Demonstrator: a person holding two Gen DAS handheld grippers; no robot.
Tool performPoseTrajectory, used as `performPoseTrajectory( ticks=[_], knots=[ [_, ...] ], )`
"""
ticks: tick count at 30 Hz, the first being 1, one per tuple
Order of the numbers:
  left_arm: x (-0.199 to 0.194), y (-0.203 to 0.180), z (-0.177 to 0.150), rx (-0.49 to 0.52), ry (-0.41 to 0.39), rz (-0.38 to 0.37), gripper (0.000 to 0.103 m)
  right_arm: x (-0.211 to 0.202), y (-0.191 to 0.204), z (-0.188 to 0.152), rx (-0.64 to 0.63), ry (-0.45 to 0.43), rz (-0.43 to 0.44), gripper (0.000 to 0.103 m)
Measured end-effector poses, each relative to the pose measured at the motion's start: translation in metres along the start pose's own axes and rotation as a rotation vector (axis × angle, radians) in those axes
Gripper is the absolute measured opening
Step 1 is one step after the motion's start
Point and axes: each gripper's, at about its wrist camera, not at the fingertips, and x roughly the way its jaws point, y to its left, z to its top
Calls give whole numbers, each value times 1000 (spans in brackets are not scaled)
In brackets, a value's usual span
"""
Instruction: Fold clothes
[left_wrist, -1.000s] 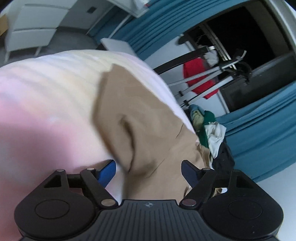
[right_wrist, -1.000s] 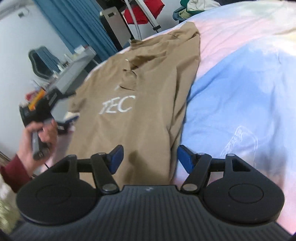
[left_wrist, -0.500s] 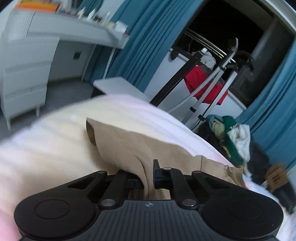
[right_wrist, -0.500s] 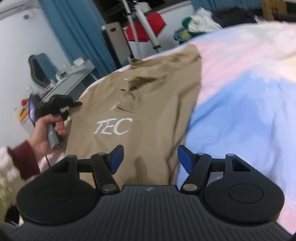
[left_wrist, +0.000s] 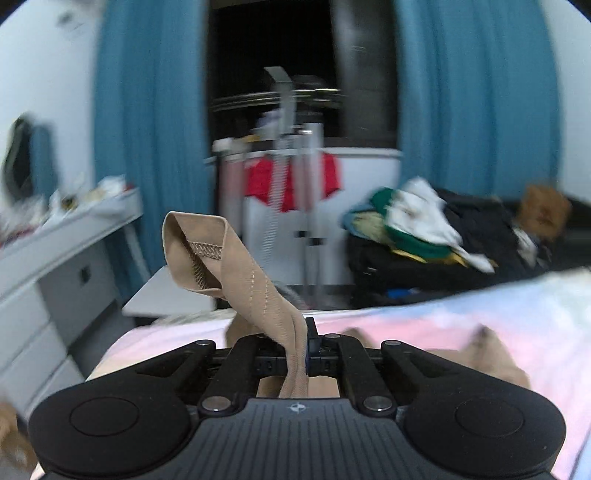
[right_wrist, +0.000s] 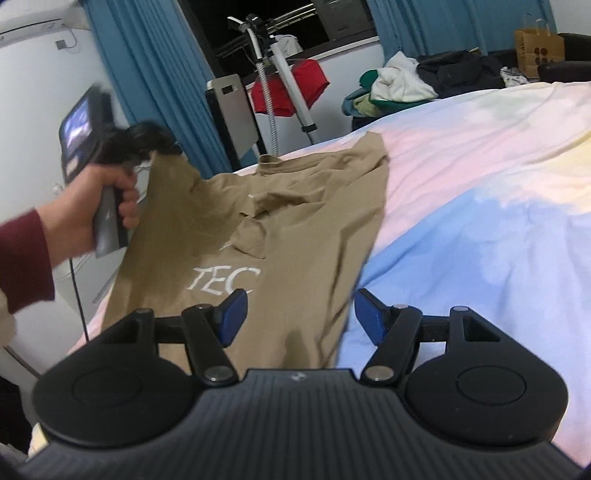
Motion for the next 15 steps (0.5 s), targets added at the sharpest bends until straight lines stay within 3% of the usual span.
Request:
performPoseTrajectory(
  ticks=[4, 9, 12, 13, 15],
  knots=[
    [12, -84, -13, 160, 22, -82, 5, -3, -12, 5, 37, -6, 3, 68],
    [40, -149, -54, 237, 99, -134, 7, 0, -24, 6, 74, -5, -9, 68],
    [48, -164, -72, 243, 146, -190, 33, 5, -29, 6, 83, 7, -2, 68],
    [44, -163, -78, 250, 149, -205, 51, 6, -29, 6, 83, 8, 2, 68],
    [31, -149, -85, 239, 159, -236, 60, 9, -30, 6, 83, 10, 10, 68]
  ],
)
